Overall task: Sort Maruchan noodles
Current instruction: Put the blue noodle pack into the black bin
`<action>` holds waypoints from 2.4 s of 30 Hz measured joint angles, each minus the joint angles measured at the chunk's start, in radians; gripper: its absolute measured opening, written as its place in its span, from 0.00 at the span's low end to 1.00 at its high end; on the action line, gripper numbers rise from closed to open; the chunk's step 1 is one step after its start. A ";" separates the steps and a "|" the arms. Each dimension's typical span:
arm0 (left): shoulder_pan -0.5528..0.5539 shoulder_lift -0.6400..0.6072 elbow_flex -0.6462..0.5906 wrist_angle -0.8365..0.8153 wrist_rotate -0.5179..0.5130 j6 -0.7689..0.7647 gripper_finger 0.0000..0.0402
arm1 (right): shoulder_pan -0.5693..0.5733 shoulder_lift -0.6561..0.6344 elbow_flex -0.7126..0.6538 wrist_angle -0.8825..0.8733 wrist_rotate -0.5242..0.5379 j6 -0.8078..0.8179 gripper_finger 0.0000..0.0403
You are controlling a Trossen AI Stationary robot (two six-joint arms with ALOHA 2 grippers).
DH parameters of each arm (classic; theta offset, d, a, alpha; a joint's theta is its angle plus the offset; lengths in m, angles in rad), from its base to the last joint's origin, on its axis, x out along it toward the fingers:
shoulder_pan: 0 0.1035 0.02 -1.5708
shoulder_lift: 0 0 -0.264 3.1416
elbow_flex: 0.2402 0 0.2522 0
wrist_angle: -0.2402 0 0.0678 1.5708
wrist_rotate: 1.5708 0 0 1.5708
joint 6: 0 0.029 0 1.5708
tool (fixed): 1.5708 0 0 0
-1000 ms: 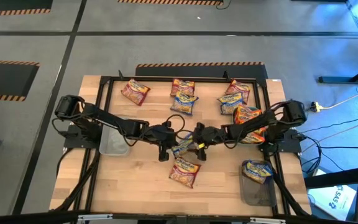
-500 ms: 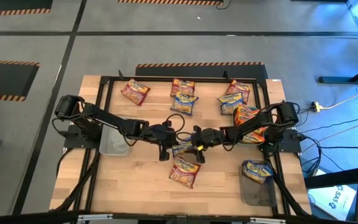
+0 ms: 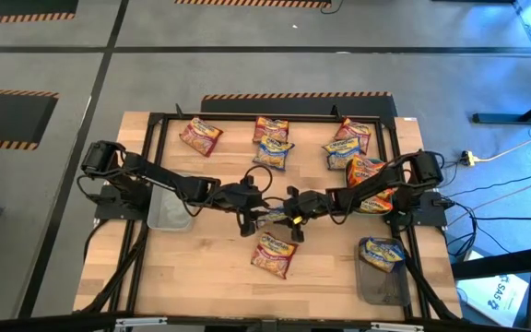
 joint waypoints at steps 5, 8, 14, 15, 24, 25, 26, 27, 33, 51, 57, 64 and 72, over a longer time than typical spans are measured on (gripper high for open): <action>0.000 -0.084 0.000 -0.065 0.021 -0.022 0.39 | 0.041 -0.050 0.000 -0.066 0.053 -0.004 0.25; -0.018 -0.173 0.000 -0.116 0.015 -0.039 0.40 | 0.074 -0.127 0.000 -0.124 0.106 -0.010 0.24; -0.134 -0.293 0.001 -0.215 -0.118 -0.039 0.40 | 0.136 -0.273 0.000 -0.244 0.243 -0.010 0.27; -0.158 -0.293 0.003 -0.222 -0.157 -0.039 0.40 | 0.147 -0.295 0.000 -0.246 0.261 -0.010 0.28; -0.272 -0.266 -0.040 -0.139 -0.252 -0.028 0.46 | 0.210 -0.391 0.000 -0.228 0.319 -0.010 0.25; -0.266 -0.268 -0.039 -0.124 -0.251 -0.030 0.48 | 0.209 -0.391 0.000 -0.217 0.319 -0.010 0.25; -0.260 -0.268 -0.039 -0.115 -0.247 -0.031 0.49 | 0.209 -0.391 0.000 -0.205 0.318 -0.010 0.26; -0.254 -0.267 -0.039 -0.110 -0.242 -0.035 0.51 | 0.209 -0.389 0.000 -0.199 0.318 -0.008 0.27; -0.219 -0.218 -0.040 -0.021 -0.168 -0.039 0.58 | 0.208 -0.375 0.001 -0.136 0.304 -0.024 0.25; -0.192 -0.122 -0.040 0.131 -0.188 -0.038 0.58 | 0.207 -0.325 0.002 -0.007 0.273 -0.031 0.25; -0.185 -0.122 -0.040 0.134 -0.166 -0.044 0.58 | 0.199 -0.277 0.026 0.018 0.246 -0.036 0.26; -0.184 -0.122 -0.040 0.152 -0.166 -0.039 0.58 | 0.200 -0.243 0.077 0.025 0.246 -0.039 0.26; -0.185 -0.122 -0.039 0.158 -0.160 -0.018 0.43 | 0.199 -0.223 0.087 0.029 0.247 -0.058 0.25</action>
